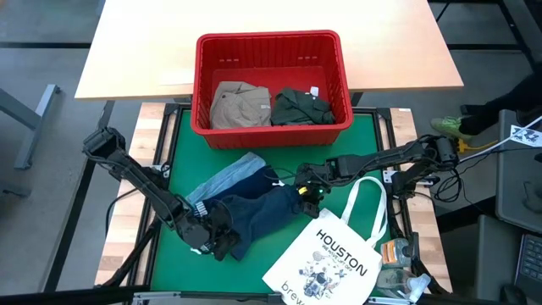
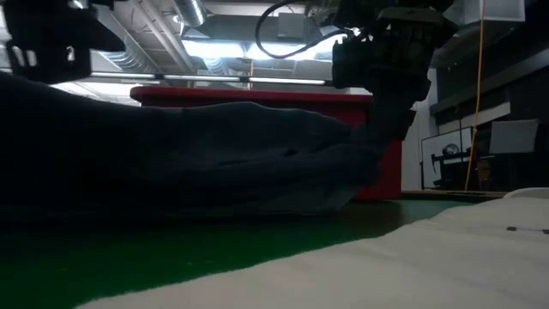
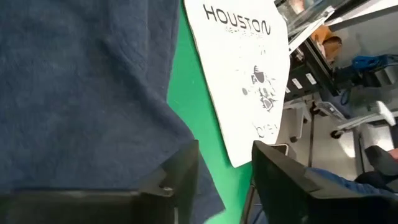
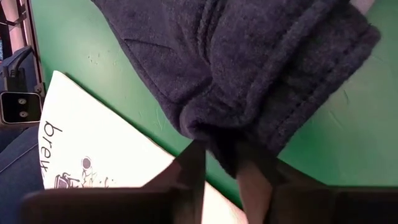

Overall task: Fold Laundry from Bin
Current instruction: Fold the gray shorts

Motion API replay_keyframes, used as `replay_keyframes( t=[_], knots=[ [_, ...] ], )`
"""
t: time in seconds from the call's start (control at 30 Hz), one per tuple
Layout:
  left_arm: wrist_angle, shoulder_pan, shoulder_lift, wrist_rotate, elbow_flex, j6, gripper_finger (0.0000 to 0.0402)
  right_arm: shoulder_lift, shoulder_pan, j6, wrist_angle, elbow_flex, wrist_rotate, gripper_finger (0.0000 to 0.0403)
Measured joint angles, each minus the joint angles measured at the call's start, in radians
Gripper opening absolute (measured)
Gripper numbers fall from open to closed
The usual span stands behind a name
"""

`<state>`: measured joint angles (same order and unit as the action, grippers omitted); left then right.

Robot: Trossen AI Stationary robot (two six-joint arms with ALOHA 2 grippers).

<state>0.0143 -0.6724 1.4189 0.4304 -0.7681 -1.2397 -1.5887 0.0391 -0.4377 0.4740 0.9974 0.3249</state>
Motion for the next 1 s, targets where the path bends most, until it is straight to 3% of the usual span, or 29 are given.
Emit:
replay_keyframes(
  t=[0.17, 0.4, 0.7, 0.83, 1.0],
  knots=[
    [0.019, 0.069, -0.006, -0.079, 0.000, 0.021, 0.0174, 0.000, -0.005, -0.001, 0.000, 0.000, 0.018, 0.0127],
    [0.155, 0.168, -0.096, -0.213, 0.000, 0.019, 0.0155, 0.014, -0.023, -0.003, -0.004, 0.001, 0.041, 0.0133],
    [0.409, 0.241, -0.228, -0.187, 0.000, 0.015, 0.0131, 0.044, -0.020, -0.002, 0.008, 0.001, 0.040, 0.0131],
    [0.513, 0.252, -0.227, -0.133, 0.000, 0.014, 0.0129, 0.043, -0.020, -0.001, 0.008, 0.001, 0.035, 0.0131],
    [0.522, 0.262, -0.200, -0.091, 0.000, 0.048, 0.0129, 0.043, -0.020, 0.000, 0.002, 0.001, 0.025, 0.0131]
  ],
)
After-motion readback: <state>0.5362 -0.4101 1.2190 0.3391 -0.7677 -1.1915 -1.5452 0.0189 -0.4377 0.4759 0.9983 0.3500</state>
